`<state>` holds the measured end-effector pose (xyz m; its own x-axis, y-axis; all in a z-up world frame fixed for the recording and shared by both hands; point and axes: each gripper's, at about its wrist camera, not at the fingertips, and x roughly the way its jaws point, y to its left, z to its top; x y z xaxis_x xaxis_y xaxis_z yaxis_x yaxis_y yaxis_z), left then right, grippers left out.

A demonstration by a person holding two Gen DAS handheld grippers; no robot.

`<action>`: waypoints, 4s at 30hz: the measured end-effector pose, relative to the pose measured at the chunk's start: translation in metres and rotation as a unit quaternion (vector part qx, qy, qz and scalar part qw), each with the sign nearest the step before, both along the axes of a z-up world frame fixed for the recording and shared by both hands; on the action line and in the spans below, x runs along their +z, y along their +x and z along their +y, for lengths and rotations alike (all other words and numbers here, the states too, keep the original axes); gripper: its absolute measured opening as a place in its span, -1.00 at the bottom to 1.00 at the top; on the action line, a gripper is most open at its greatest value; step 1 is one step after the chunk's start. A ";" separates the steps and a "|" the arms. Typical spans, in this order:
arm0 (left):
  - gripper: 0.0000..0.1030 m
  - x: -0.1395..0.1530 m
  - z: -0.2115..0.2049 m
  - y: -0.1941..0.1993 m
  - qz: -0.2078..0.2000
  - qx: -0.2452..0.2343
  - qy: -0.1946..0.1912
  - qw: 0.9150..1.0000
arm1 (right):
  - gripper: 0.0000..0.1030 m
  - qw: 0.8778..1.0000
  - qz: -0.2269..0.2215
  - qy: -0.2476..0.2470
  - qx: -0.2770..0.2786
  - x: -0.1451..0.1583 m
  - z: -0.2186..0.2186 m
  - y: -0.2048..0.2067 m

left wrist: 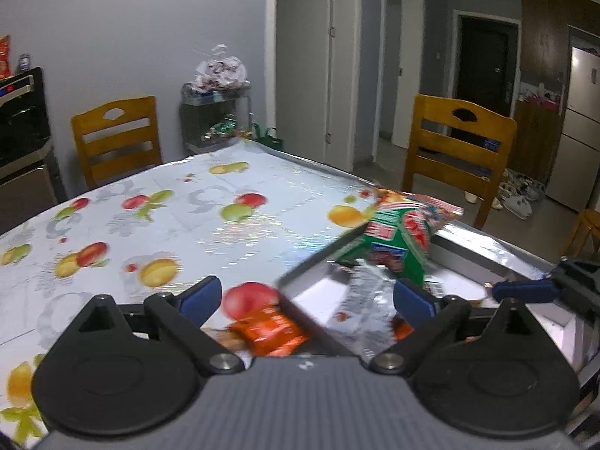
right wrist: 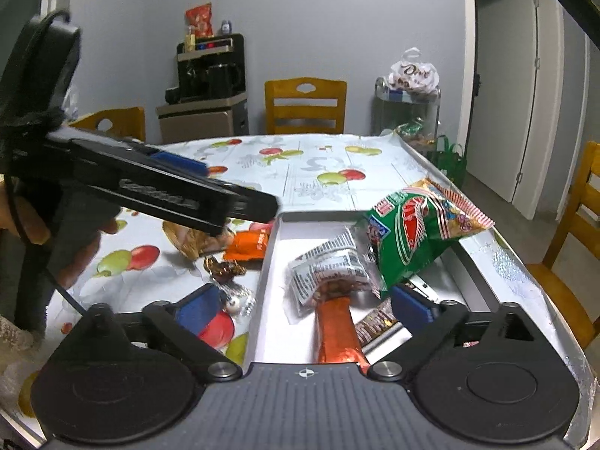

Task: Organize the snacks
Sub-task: 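Move both grippers back to the remaining snacks on the table, then grasp the wrapped pastry with left gripper while right gripper grasps a small wrapped candy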

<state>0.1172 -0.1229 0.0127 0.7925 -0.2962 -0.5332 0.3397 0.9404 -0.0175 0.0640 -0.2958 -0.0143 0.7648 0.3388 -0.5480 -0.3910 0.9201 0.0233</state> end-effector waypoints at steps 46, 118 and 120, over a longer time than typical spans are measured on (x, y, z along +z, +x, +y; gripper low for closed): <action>0.86 -0.077 0.087 0.035 0.040 0.059 -0.019 0.997 | 0.14 0.992 0.029 -0.077 0.096 -0.025 0.109 0.016; -0.17 -0.083 0.111 0.036 0.039 0.082 -0.046 0.995 | -0.64 0.991 0.012 -0.055 0.125 -0.016 0.114 -0.008; -0.17 -0.080 0.114 0.034 0.029 0.086 -0.050 0.995 | -0.64 0.991 0.011 -0.051 0.121 -0.013 0.108 -0.010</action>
